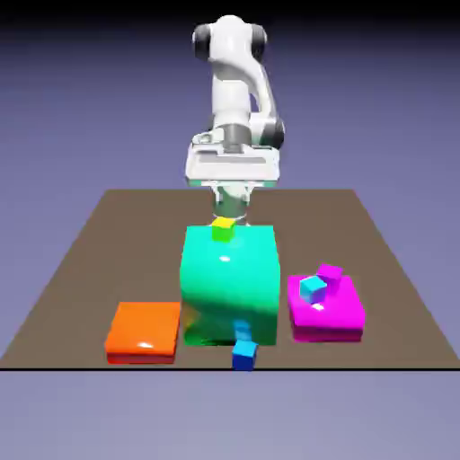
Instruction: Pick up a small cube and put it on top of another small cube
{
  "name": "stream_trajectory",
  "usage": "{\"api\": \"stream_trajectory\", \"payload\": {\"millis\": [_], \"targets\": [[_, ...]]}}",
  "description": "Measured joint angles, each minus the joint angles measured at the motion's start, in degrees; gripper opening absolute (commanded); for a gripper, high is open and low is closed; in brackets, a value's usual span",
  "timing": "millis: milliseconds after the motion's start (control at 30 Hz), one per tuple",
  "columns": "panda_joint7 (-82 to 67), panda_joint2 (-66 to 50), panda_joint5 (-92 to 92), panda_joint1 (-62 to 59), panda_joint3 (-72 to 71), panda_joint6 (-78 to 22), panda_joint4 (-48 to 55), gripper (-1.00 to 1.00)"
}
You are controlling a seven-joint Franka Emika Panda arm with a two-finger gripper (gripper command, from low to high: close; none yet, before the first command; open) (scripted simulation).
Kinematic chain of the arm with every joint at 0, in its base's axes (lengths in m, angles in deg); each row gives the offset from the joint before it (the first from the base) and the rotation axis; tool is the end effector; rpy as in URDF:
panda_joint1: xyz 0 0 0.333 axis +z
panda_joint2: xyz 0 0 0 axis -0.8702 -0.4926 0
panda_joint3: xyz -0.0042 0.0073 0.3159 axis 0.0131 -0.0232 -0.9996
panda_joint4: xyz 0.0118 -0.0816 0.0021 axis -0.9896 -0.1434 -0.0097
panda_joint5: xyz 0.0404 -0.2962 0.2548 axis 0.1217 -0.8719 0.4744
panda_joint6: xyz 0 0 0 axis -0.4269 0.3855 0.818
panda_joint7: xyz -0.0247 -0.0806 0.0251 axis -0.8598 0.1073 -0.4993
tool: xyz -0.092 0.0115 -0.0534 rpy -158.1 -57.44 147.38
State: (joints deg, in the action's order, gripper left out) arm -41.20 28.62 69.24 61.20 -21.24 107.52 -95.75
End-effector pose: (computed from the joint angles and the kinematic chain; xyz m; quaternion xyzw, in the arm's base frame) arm 0.4012 0.0043 0.4537 -0.8669 0.3376 -0.3399 0.1376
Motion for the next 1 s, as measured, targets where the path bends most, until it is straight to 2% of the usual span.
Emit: {"api": "stream_trajectory", "payload": {"millis": [1000], "targets": [[12.29, -62.29, 7.49, 0.73, 0.80, -56.69, 53.34, 0.00]]}}
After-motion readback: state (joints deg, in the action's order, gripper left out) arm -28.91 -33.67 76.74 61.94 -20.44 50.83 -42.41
